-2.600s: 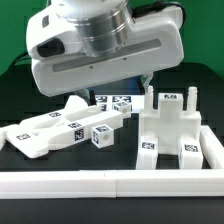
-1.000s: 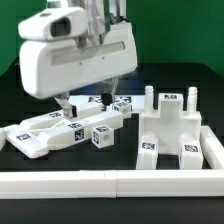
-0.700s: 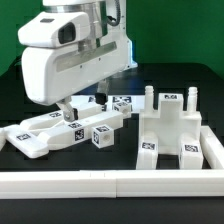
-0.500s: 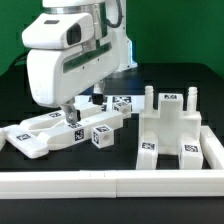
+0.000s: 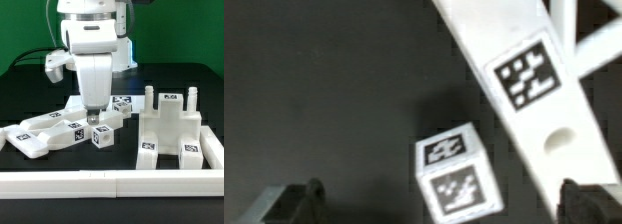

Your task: Assemble chair

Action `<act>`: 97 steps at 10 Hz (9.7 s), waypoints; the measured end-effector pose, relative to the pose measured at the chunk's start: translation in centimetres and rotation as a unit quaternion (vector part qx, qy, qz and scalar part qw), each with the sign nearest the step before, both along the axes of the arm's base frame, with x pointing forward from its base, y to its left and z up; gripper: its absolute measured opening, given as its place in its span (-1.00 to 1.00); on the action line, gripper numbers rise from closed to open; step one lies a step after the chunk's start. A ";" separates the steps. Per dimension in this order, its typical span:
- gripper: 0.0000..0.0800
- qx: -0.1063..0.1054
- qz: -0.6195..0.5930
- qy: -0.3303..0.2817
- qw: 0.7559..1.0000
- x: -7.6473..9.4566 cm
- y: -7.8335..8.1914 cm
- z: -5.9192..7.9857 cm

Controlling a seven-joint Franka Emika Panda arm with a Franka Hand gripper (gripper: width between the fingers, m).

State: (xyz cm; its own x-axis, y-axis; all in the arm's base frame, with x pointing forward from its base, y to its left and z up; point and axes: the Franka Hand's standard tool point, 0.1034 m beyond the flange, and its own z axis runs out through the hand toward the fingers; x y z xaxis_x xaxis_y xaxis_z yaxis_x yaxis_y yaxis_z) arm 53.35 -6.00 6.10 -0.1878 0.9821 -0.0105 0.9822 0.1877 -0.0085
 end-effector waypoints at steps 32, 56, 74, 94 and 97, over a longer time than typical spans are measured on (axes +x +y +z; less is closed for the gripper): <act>-0.29 -0.025 -0.389 0.030 0.920 -1.8 0.1 8.8; -0.29 0.008 -0.820 0.003 0.572 1.0 11.3 7.5; -0.11 0.011 -0.809 0.005 0.587 1.4 11.0 3.7; 0.62 0.021 -0.679 0.023 0.734 -3.0 8.2 7.4; 0.62 0.029 -0.648 0.014 0.761 -3.1 7.9 7.2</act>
Offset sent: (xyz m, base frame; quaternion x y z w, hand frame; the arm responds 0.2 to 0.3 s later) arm -0.0291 -0.0170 -0.0104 0.0215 -0.0232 -0.0070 0.9995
